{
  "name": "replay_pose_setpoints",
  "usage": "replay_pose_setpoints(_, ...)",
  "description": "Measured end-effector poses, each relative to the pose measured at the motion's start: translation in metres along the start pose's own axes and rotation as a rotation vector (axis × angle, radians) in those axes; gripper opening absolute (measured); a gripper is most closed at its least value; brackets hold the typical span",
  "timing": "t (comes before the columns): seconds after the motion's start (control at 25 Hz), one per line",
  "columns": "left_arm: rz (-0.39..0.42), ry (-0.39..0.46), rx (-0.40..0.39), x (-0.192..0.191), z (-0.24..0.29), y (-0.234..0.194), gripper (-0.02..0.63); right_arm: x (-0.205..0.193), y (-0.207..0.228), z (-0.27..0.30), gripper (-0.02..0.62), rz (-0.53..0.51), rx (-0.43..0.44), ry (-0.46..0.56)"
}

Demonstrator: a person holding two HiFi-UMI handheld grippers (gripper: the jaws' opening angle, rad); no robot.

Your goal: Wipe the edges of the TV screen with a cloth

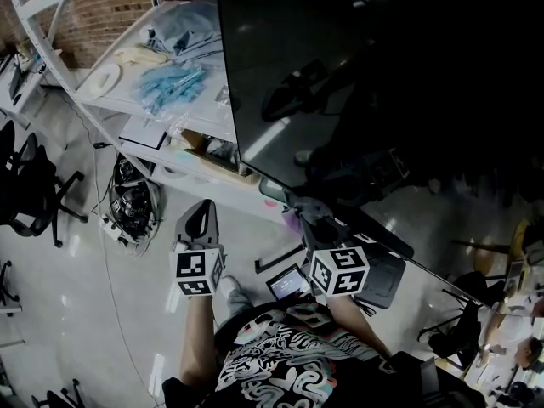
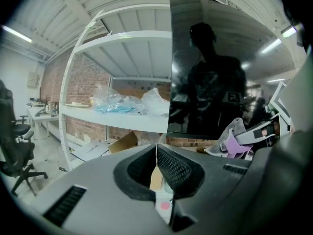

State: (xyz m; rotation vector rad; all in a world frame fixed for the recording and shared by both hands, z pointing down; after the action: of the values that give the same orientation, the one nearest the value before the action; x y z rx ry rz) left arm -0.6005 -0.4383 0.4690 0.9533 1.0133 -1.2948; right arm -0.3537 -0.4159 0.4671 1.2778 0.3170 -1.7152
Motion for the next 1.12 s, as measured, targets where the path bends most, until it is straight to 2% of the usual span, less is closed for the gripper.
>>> replay_pose_setpoints(1.12, -0.004, 0.0, -0.007, 0.01, 0.042, -0.079, 0.02, 0.027, -0.032, 0.078, 0.095, 0.005, -0.016, -0.003)
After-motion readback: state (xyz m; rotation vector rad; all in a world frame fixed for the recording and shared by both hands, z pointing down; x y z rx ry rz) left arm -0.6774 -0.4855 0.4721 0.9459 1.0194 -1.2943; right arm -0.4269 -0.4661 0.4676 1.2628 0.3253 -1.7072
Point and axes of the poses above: the fingertips, and each gripper's own axes: z forward along the fingers, y to its right, x out of its top, the point moved 5 cm from there along -z, backward along the fingers, and after that the axes turned 15 degrees about x, right-handed, at the moved point
